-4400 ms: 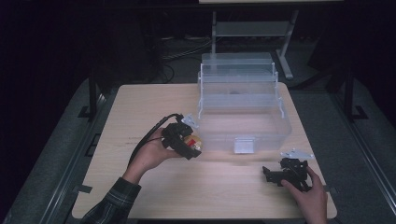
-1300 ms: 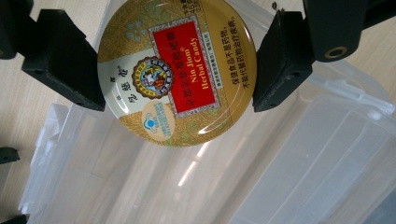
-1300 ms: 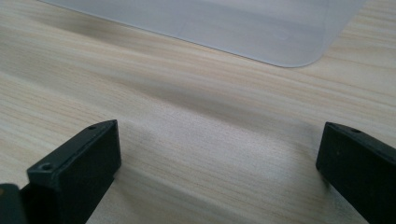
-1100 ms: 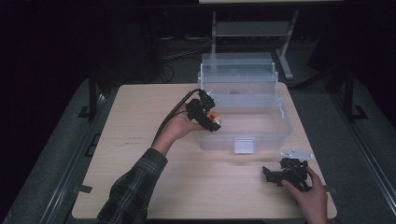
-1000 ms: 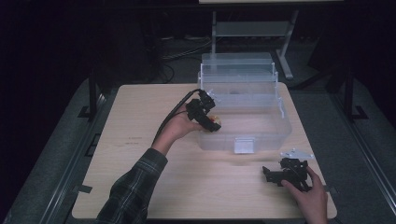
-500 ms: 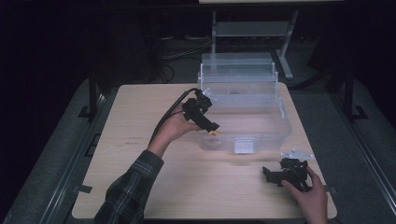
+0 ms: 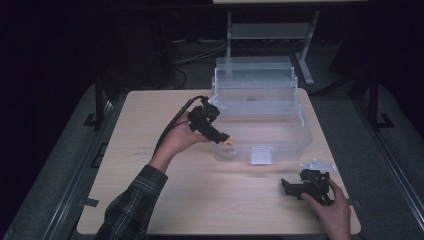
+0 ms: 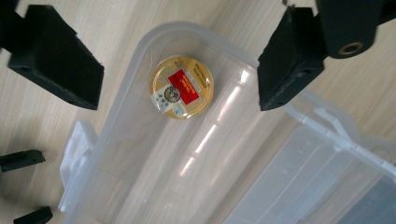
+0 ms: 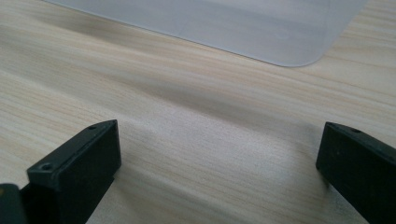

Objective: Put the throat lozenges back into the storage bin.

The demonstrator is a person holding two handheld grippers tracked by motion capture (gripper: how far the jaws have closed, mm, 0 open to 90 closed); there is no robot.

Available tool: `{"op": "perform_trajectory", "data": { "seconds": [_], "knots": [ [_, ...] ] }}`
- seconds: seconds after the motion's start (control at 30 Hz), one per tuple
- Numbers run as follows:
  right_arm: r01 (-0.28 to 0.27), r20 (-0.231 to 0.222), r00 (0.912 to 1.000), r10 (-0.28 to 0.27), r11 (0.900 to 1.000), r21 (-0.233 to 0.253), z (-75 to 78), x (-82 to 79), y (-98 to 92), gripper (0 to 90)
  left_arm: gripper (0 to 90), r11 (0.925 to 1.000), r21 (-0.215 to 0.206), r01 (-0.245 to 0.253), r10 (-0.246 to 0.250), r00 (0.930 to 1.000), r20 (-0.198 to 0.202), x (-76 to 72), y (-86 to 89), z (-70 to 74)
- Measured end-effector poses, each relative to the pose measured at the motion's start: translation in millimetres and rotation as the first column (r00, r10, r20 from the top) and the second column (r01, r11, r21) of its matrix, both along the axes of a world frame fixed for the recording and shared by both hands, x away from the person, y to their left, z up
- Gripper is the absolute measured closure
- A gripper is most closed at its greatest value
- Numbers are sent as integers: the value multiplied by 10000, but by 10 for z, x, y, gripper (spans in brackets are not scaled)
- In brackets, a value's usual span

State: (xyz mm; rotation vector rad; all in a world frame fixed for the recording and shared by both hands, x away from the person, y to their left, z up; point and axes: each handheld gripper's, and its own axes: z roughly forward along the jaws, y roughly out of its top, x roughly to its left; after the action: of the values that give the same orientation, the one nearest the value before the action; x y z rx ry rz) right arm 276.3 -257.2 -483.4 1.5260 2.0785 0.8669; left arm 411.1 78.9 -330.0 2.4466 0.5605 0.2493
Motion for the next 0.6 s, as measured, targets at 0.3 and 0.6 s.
{"op": "perform_trajectory", "data": {
  "seconds": [0.3, 0.6],
  "knots": [
    [-36, 16, 10000, 36, 10000, -20, -1, 2, -3, 0, 121, 9995, -142, -273, 275, 9995, 155, -103, 244, -35],
    [-22, 19, 10000, 22, 10000, -13, -1, 1, -2, 0, 121, 9981, -411, -459, 473, 9983, 336, -259, 430, -87]
  ]
}}
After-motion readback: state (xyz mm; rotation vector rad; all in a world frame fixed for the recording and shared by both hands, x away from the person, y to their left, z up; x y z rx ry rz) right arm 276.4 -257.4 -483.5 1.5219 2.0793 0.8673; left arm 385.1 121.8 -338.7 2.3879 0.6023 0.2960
